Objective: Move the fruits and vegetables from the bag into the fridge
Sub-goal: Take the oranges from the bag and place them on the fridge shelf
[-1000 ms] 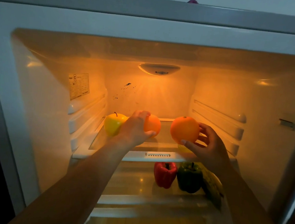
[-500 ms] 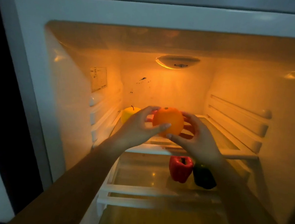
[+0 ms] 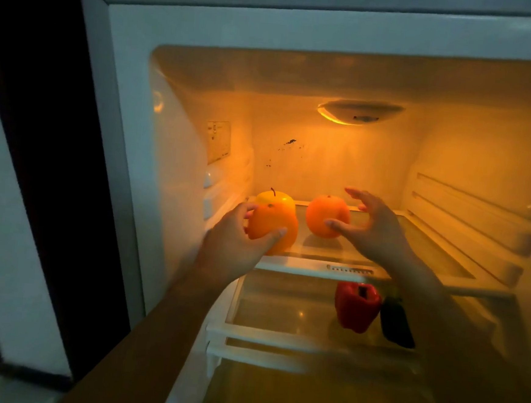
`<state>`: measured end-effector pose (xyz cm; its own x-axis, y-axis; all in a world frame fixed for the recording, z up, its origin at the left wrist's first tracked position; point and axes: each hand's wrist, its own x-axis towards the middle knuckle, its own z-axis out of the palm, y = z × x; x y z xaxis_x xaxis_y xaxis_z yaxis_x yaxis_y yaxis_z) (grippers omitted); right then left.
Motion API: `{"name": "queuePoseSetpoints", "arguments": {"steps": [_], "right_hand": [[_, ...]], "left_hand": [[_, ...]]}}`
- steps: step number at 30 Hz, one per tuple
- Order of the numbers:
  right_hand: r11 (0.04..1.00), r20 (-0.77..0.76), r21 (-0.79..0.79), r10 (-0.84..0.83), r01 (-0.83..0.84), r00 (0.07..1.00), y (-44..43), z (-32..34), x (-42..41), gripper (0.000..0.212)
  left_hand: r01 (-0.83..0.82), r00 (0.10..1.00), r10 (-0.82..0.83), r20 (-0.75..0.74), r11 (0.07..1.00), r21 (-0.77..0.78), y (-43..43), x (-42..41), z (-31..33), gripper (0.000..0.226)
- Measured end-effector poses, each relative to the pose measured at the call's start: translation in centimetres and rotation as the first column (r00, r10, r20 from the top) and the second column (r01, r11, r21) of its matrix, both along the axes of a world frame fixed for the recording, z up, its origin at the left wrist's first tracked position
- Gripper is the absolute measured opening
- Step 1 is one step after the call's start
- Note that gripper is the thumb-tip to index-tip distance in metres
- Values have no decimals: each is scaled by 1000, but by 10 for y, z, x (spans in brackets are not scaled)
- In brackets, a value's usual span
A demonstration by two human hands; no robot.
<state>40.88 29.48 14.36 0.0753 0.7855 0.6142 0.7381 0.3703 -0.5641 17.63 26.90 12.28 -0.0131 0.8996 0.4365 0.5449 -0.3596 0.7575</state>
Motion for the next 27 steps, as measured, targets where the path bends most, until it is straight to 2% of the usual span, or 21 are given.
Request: {"name": "queuePoseSetpoints", "arguments": {"steps": [3, 5, 13, 20, 27], "right_hand": [[991, 44, -137, -4, 10, 999, 12, -1, -6, 83], [983, 39, -185, -3, 10, 999, 15, -2, -7, 82], [989, -45, -149, 8, -14, 999, 22, 1, -15, 76], [969, -66, -240, 41, -56, 997, 25, -2, -23, 74], [972, 13, -230, 44, -40, 999, 22, 0, -29, 80]], "left_hand": [[4, 1000, -4, 16, 1000, -17, 5, 4, -2, 72], [0, 1000, 0, 12, 1000, -16, 8, 8, -2, 71], [7, 999, -7, 47, 1000, 6, 13, 12, -2, 64], [-56, 997, 55, 53, 998, 19, 16, 11, -5, 64], [-87, 995, 85, 57, 996, 29, 15, 8, -5, 66]]}}
